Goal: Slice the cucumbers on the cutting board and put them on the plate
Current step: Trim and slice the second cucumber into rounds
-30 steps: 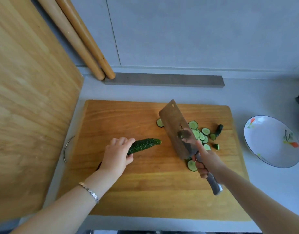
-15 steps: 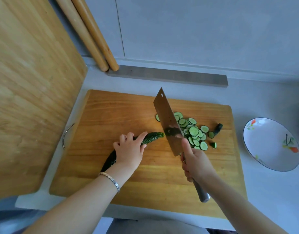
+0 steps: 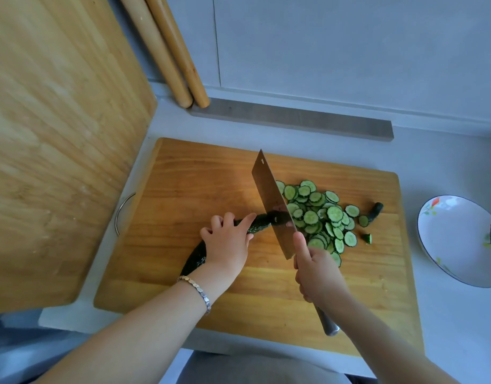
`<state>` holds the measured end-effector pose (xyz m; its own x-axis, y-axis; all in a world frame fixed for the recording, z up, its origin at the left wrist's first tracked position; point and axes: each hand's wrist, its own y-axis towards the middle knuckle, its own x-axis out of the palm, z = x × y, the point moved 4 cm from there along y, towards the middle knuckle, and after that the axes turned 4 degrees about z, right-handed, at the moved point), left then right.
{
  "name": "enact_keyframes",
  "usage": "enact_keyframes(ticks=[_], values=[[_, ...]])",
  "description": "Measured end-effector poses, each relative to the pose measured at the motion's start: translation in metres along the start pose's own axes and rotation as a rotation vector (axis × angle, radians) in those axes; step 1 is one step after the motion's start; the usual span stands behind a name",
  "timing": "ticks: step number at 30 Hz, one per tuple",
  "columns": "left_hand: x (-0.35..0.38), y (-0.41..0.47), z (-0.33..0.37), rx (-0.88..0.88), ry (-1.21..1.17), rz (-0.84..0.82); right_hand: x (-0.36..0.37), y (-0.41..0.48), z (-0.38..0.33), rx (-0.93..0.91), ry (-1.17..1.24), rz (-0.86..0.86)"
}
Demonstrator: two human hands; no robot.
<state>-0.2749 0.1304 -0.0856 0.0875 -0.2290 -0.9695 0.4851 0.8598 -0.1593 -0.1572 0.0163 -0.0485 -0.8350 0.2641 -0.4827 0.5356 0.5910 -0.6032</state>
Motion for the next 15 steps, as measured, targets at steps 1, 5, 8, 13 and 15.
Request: enact_keyframes(ticks=[1, 5, 8, 13, 15], values=[[0.0, 0.0, 0.0, 0.002, 0.001, 0.003, 0.002, 0.001, 0.0, -0.011, -0.023, 0.006], [0.002, -0.001, -0.002, 0.007, 0.0, 0.013, 0.016, 0.012, 0.001, 0.032, -0.061, -0.002], [0.001, 0.0, -0.005, 0.022, -0.015, 0.008, 0.023, 0.018, 0.001, 0.015, -0.067, 0.018], [-0.012, 0.011, -0.026, -0.072, -0.131, -0.027, 0.016, 0.022, 0.004, 0.072, 0.106, 0.003], [-0.018, 0.02, -0.055, -0.353, -0.248, -0.061, 0.01, 0.02, 0.004, 0.104, 0.167, -0.03]])
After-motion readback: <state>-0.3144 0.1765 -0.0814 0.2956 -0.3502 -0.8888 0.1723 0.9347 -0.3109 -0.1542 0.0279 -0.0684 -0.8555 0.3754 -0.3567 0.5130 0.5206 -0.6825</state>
